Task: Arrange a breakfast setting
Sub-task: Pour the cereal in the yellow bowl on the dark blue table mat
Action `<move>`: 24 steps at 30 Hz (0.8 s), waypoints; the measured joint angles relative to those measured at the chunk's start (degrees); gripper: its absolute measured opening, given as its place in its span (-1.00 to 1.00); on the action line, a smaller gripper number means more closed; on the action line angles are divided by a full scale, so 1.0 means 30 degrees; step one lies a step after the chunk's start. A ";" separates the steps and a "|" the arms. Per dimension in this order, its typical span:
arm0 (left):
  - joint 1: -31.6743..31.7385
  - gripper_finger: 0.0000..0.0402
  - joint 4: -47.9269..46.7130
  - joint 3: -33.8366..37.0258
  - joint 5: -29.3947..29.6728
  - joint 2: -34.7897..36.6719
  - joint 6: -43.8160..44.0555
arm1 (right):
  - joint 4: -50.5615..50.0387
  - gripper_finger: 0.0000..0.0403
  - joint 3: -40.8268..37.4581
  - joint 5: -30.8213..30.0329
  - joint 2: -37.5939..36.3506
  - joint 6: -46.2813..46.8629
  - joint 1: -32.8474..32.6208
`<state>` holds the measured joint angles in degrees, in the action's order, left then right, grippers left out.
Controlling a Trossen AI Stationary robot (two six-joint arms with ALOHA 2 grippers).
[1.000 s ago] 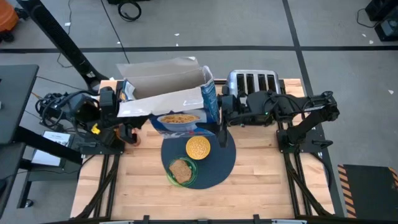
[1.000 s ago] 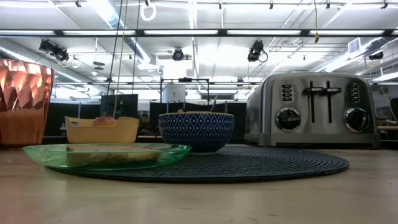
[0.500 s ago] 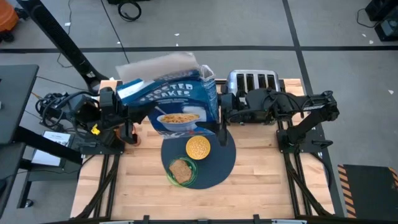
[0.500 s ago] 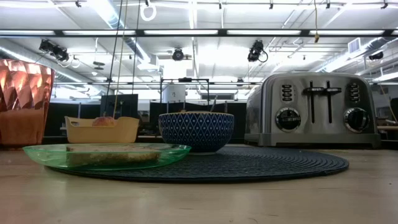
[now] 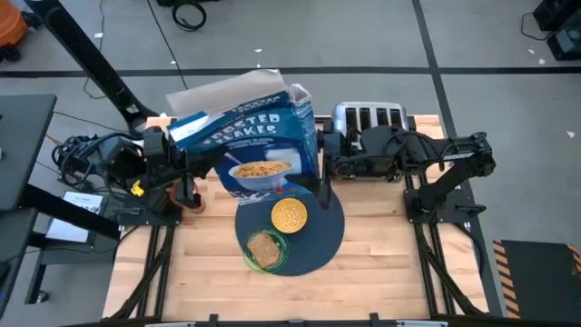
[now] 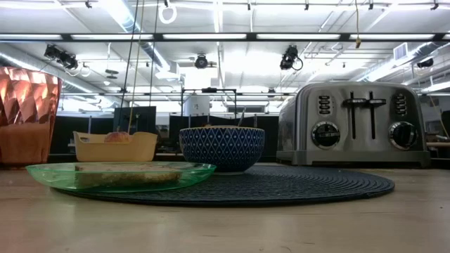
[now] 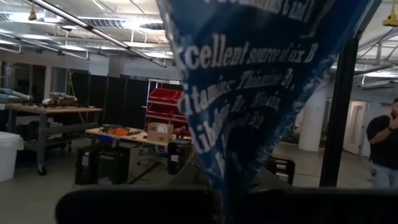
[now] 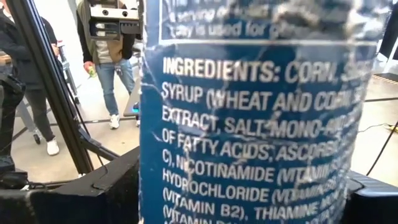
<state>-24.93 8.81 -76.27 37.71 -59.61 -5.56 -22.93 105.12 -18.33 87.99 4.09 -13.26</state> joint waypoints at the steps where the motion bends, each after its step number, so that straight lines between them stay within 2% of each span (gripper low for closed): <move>1: 0.0000 -0.98 0.0003 0.0000 0.0000 0.0000 -0.0024 | 0.0058 0.64 0.0000 -0.0007 0.0000 0.0003 0.0000; 15: 0.0000 -0.98 0.0175 0.0000 -0.0423 0.0022 -0.0279 | 0.0485 0.72 0.0000 -0.0015 -0.0007 0.0055 0.0096; 22: 0.0000 -0.98 0.0433 -0.0007 -0.0619 0.0175 -0.0395 | 0.0891 0.71 0.0000 0.0029 -0.0007 0.0070 0.0280; 24: 0.0000 -0.98 0.0484 -0.0015 -0.0658 0.0182 -0.0388 | 0.1286 0.65 0.0002 0.0248 -0.0007 0.0070 0.0376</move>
<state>-24.93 10.26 -76.31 35.74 -59.07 -6.72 -19.07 105.13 -17.58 87.96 4.29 -12.13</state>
